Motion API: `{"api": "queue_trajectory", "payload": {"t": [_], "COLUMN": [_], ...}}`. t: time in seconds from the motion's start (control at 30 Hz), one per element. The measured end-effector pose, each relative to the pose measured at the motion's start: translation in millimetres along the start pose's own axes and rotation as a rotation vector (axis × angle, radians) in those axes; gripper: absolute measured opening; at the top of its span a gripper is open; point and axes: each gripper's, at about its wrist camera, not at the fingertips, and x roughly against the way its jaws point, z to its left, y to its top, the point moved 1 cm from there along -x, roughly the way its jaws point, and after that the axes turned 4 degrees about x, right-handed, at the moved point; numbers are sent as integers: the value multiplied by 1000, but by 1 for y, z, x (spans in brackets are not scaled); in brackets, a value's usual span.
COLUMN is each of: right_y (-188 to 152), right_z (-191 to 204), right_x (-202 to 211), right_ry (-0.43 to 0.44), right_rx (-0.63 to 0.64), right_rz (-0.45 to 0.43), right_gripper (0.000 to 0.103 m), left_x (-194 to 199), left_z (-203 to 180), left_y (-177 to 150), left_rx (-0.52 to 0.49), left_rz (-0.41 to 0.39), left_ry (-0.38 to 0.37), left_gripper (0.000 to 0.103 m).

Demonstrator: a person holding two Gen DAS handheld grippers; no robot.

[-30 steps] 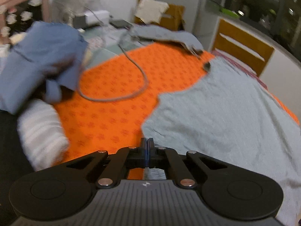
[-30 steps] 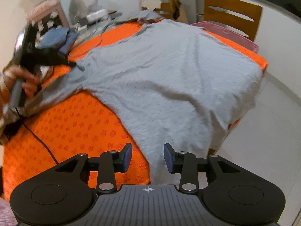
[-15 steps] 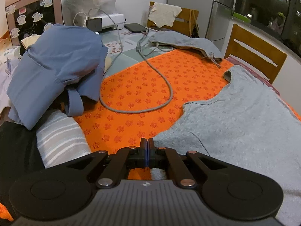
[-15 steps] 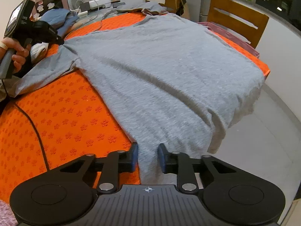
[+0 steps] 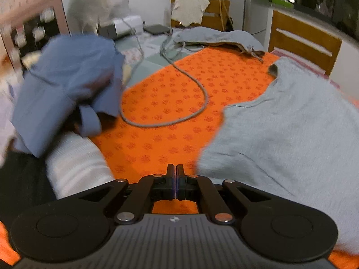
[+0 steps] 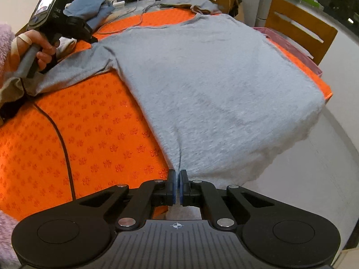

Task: Fold clothes

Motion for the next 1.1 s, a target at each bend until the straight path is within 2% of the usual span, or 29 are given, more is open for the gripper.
{"api": "queue_trajectory", "payload": {"t": [0.07,0.1,0.13,0.17,0.4,0.47,0.5,0.53,0.63,0.77,0.97,1.1], "right_y": [-1,-1,-1,0,9,12,13,14,17,17,13,8], "right_z": [-1,-1,-1,-2,-12,-17,-20,-23,-29,-32,-25,-18], "right_x": [1,6,11,17,52,60,63,66,74,78,81,81], "right_ry": [22,38,46,48,63,71,75,78,88,95,110,128], "right_rx": [-7,-18,-21,-21,-36,-44,-49,-53,-64,-56,-22,-1], "right_rz": [-2,-15,-27,-38,-110,-125,-131,-136,-150,-153,-140,-130], "right_gripper": [7,11,19,22,23,23,24,24,26,30,31,33], "left_x": [13,20,31,42,129,155,168,179,203,219,215,205], "left_z": [8,12,17,22,52,59,62,65,71,84,100,114], "left_y": [2,3,4,4,-17,-30,-39,-47,-71,-107,-156,-169], "left_rx": [13,21,30,40,24,5,-5,-8,-9,39,39,83], "left_rz": [-27,-39,-48,-49,-81,-102,-116,-124,-120,-86,4,27], "left_ry": [-13,-18,-23,-32,-29,-9,3,12,41,88,187,196], "left_gripper": [12,15,17,17,40,53,64,68,69,77,78,78]}}
